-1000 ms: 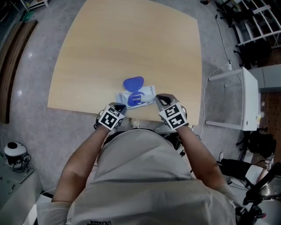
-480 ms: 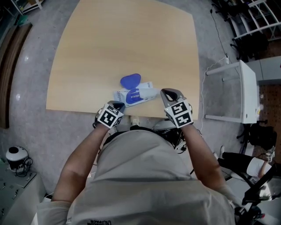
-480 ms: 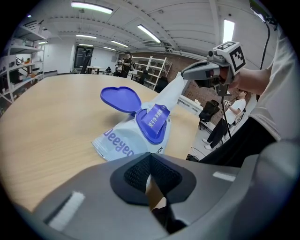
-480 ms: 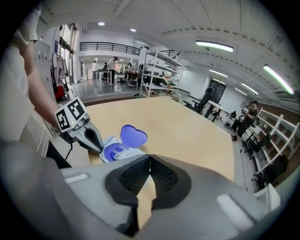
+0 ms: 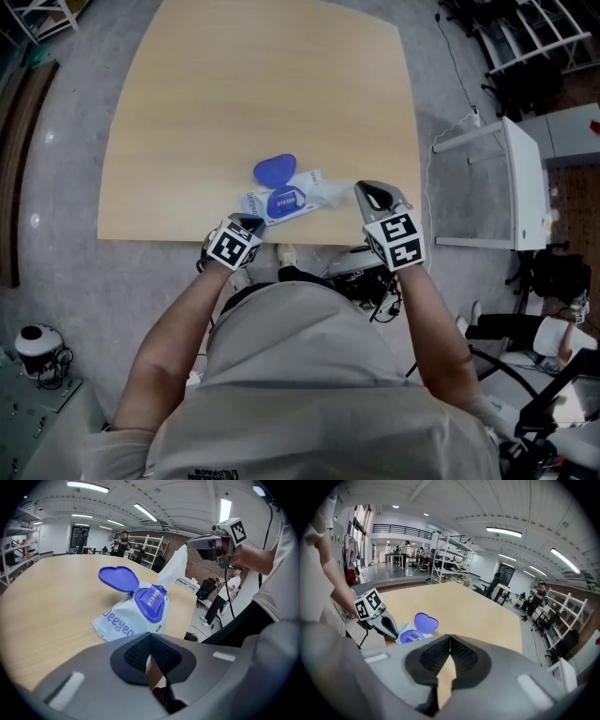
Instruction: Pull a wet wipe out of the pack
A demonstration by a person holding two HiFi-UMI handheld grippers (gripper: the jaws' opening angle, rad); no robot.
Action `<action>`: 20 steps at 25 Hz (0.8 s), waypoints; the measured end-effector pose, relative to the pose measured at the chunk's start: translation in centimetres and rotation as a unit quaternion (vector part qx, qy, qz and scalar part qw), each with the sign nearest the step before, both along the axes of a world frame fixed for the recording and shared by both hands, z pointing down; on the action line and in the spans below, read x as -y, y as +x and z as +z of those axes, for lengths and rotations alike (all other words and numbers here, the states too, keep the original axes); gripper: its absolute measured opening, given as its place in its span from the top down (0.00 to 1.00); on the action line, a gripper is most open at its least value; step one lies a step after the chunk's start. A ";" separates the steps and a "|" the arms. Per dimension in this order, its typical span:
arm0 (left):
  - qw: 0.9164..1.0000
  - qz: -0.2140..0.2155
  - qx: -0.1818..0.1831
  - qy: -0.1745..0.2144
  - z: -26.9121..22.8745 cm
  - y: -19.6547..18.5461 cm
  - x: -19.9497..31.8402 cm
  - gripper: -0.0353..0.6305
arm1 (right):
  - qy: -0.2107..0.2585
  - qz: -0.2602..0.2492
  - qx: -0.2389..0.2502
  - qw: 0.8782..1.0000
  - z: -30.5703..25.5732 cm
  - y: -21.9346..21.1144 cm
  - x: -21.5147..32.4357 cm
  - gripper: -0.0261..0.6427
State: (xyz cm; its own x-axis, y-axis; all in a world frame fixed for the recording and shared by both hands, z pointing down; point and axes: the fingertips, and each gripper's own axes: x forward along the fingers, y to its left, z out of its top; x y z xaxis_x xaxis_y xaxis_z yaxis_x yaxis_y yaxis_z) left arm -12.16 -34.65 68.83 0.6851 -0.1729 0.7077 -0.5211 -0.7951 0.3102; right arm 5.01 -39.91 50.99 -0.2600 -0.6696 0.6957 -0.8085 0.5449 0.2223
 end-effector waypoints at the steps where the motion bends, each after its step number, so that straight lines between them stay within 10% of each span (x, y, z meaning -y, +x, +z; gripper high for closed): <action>1: 1.000 0.002 -0.001 0.001 -0.2 -0.1 -0.2 0.94 | 0.004 0.004 0.001 1.000 -0.5 0.0 -0.3 0.96; 20: 0.981 -0.072 -0.132 0.127 -15.6 -3.9 -1.1 0.94 | 0.068 0.011 0.072 0.995 -7.8 -2.3 -6.5 0.96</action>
